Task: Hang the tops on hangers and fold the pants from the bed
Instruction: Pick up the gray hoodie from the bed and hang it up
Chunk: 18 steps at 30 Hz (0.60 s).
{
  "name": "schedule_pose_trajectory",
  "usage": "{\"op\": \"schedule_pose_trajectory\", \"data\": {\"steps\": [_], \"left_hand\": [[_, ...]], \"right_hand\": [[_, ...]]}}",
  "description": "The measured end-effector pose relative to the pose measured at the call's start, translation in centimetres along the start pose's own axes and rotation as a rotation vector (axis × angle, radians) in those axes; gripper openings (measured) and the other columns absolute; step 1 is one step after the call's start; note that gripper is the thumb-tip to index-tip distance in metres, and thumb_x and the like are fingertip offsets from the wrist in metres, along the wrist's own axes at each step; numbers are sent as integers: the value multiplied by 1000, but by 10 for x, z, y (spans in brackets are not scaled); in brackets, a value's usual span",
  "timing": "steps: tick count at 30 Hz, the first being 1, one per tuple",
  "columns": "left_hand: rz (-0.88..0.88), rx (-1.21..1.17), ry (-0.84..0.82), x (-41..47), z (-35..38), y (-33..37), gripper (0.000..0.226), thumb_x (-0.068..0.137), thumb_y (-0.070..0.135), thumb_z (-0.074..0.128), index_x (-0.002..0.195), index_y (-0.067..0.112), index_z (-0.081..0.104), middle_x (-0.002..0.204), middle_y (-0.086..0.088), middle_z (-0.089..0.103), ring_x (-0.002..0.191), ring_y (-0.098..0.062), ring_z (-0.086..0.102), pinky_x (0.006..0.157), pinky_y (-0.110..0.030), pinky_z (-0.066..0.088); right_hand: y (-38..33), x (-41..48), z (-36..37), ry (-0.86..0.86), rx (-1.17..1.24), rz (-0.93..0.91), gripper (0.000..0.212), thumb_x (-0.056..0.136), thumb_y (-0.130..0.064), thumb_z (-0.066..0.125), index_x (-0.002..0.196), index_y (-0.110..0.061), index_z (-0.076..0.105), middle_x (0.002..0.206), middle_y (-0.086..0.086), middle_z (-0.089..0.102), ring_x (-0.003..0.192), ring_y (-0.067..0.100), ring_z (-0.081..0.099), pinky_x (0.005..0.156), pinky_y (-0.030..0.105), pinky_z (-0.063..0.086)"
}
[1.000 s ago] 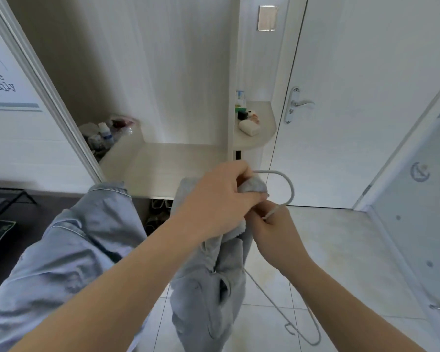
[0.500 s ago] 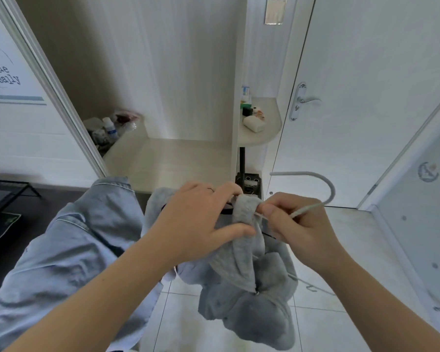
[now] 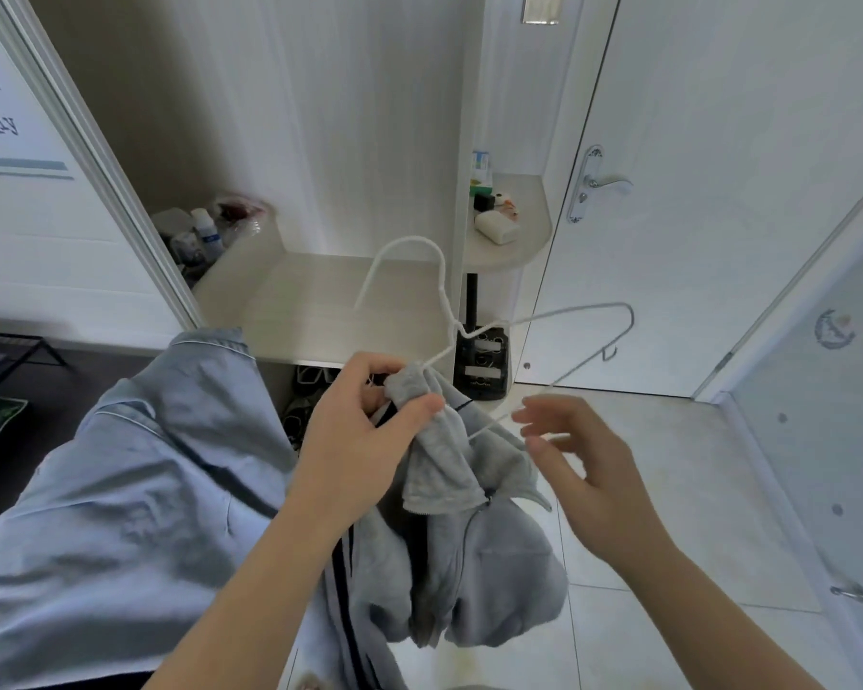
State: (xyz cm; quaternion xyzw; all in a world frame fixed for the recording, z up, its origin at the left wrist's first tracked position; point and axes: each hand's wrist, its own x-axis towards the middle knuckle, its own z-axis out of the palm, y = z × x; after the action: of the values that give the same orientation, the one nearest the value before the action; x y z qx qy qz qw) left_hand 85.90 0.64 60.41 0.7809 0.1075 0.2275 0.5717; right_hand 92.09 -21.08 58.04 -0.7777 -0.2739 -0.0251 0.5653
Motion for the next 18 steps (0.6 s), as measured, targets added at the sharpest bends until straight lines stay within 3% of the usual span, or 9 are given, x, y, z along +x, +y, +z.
{"op": "schedule_pose_trajectory", "data": {"steps": [3, 6, 9, 12, 16, 18], "left_hand": [[-4, -121, 67, -3, 6, 6, 32, 68, 50, 79, 93, 38, 64, 81, -18, 66, 77, -41, 66, 72, -55, 57], [-2, -193, 75, -6, 10, 11, 33, 67, 49, 80, 93, 36, 64, 79, -18, 66, 69, -30, 66, 65, -42, 57], [-17, -224, 65, -10, 11, 11, 35, 68, 46, 80, 95, 31, 64, 74, -17, 67, 68, -33, 69, 61, -31, 58], [-30, -229, 65, -16, 10, 13, 34, 67, 45, 79, 94, 29, 65, 75, -26, 64, 72, -46, 65, 63, -38, 58], [-20, -200, 68, -20, 5, 14, 29, 67, 43, 79, 90, 33, 66, 82, -31, 59, 73, -52, 59, 64, -54, 55], [-34, -198, 49, -23, 2, 12, 28, 67, 40, 81, 90, 30, 66, 79, -27, 64, 69, -45, 63, 62, -48, 56]], "right_hand": [[11, -24, 23, -190, 4, 37, 38, 89, -25, 65, 127, -26, 59, 119, -15, 65, 115, 13, 61, 97, 29, 48], [23, -42, 43, -352, -80, 153, 55, 83, -51, 62, 135, -48, 45, 127, -33, 51, 126, -2, 42, 102, 22, 36], [34, -37, 51, -372, -230, 102, 39, 83, -55, 57, 120, -43, 55, 109, -28, 58, 109, -8, 47, 97, 21, 31], [47, -21, 53, -462, -446, 46, 41, 83, -66, 49, 95, -30, 64, 88, -14, 60, 93, 0, 50, 91, 31, 33], [69, -11, 51, -669, -673, 39, 31, 82, -59, 61, 69, -34, 50, 83, -14, 56, 101, 4, 47, 93, 37, 30], [78, -13, 50, -689, -697, 32, 33, 80, -55, 60, 67, -31, 43, 79, -13, 53, 103, 4, 47, 100, 38, 26]]}}
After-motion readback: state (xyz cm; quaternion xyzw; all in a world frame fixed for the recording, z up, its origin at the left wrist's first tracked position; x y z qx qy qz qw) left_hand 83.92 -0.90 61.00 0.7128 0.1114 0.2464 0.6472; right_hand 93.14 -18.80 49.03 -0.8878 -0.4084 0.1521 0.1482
